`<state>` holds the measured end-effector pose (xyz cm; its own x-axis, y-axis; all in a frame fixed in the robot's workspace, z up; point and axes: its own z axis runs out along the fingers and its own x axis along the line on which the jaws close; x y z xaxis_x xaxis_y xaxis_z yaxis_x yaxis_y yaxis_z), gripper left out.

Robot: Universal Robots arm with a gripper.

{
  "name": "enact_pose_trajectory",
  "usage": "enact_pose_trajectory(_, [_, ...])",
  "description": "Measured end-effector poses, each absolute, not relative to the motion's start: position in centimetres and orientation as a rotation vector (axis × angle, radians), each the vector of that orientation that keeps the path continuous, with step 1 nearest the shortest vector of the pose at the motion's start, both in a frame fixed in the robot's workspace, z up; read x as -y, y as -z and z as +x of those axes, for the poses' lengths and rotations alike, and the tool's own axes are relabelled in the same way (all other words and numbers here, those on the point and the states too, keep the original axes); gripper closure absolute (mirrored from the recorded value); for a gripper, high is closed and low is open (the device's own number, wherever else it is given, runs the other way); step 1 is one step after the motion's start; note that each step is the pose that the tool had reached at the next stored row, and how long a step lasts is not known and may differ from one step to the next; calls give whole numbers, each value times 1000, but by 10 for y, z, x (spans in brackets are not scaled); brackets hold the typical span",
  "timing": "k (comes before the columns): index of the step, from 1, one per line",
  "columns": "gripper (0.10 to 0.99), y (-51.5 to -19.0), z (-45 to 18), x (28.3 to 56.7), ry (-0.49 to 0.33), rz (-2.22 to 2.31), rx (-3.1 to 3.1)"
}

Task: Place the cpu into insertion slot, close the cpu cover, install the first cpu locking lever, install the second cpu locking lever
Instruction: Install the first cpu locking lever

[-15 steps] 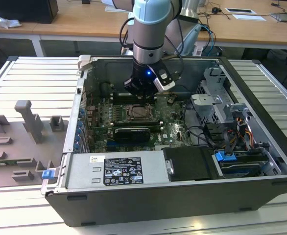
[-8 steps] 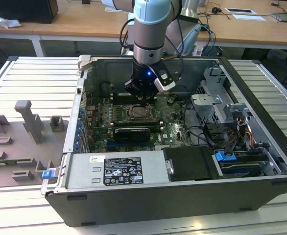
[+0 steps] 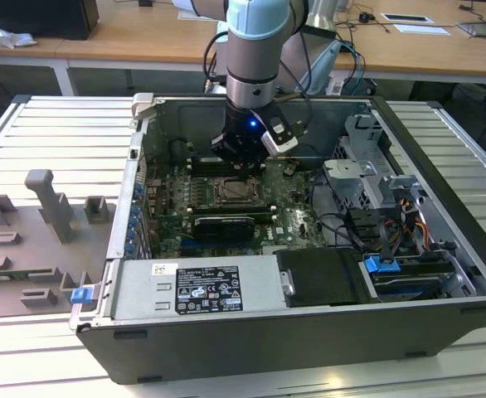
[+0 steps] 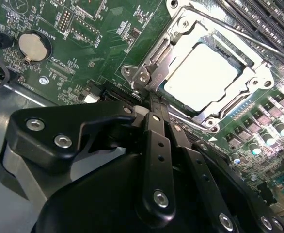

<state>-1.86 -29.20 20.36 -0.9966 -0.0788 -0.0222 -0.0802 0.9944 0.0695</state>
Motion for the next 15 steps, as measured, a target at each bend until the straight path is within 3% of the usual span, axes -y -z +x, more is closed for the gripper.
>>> enact_pose_trajectory(7, [980, -200, -18, 292, -92, -124, -3119])
enact_pose_trajectory(15, [980, -200, -18, 292, -145, -123, -3115])
